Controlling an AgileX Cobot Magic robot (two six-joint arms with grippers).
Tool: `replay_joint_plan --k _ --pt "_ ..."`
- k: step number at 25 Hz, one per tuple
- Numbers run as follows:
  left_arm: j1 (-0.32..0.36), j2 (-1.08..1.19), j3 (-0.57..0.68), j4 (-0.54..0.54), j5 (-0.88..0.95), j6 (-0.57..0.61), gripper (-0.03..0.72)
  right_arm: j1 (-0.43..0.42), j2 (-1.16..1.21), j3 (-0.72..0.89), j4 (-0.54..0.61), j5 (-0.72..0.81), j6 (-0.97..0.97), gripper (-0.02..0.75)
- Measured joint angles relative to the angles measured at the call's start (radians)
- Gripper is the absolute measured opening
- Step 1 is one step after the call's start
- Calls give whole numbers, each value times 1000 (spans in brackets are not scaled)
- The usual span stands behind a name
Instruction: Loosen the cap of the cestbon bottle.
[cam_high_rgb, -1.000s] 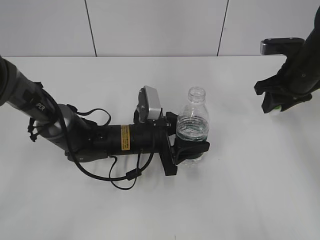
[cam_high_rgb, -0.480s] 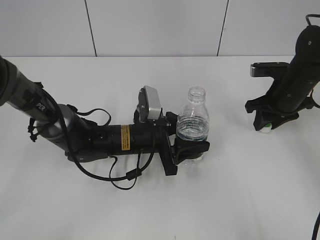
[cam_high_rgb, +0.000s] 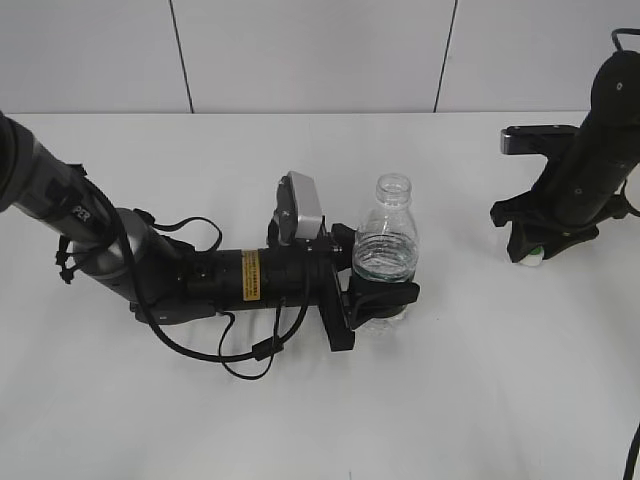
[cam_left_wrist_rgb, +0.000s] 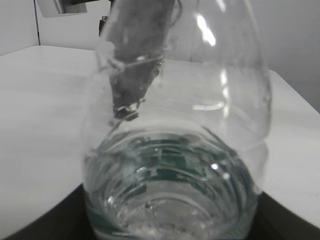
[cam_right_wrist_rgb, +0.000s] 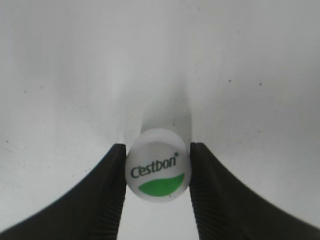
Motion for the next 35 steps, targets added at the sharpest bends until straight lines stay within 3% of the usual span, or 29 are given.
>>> replay_joint_plan --k 5,13,17,24,35 --pt "0 0 0 0 0 0 405 0 0 0 -5 9 0 318" --pt "0 0 0 1 0 0 405 0 0 0 -23 17 -1 482" --pt "0 0 0 0 0 -12 407 0 0 0 -23 34 -2 491" --pt "0 0 0 2 23 -45 526 0 -2 0 -24 38 -2 492" --pt "0 -105 8 -4 31 -56 538 0 -3 0 -26 38 -4 492"
